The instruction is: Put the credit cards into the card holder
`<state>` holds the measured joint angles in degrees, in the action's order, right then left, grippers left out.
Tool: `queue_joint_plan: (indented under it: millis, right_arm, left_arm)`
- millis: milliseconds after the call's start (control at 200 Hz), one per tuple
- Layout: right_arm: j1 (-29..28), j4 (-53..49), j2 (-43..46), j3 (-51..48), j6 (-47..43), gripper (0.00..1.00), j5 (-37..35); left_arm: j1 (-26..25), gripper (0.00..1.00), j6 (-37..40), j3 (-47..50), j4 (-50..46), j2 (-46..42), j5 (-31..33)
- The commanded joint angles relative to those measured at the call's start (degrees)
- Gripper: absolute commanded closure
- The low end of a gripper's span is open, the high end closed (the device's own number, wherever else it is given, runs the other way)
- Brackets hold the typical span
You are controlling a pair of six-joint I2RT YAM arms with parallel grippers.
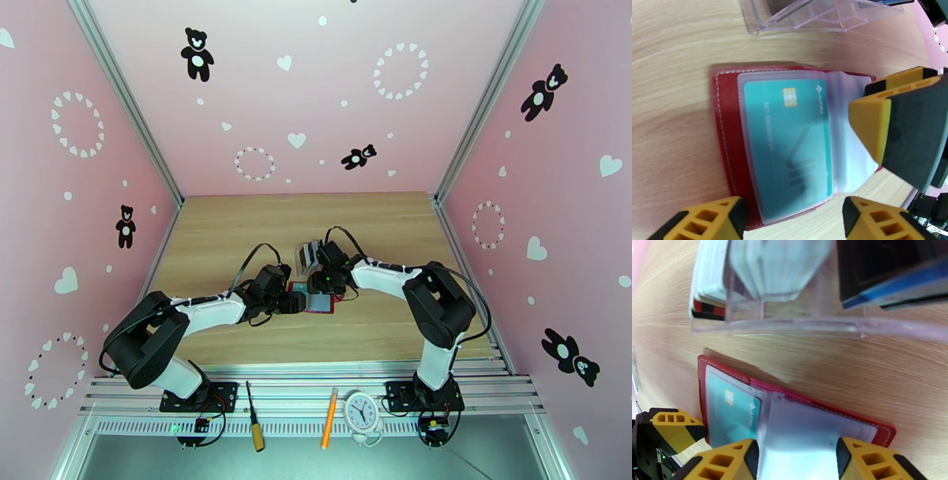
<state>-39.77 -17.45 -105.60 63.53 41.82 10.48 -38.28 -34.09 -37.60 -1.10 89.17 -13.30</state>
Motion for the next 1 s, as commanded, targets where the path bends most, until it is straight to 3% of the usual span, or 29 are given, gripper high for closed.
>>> queue_joint_plan:
  millis: [0,476,991]
  right_arm:
    - [-1.26,1.6,-1.39,-0.33,1.65,0.42,2.49]
    - [-3.44,6.92,-0.62,-1.21,5.8,0.42,7.04]
    - [-4.46,13.07,-0.95,-3.56,9.81,0.42,11.41]
  left_arm:
    - [0.55,0.29,1.12,1.38,-4.2,2.87,-0.42]
    - [0.41,0.25,1.21,2.27,-1.4,1.36,-4.74]
    - [0.47,0.25,1.39,1.55,-3.02,2.2,-3.21]
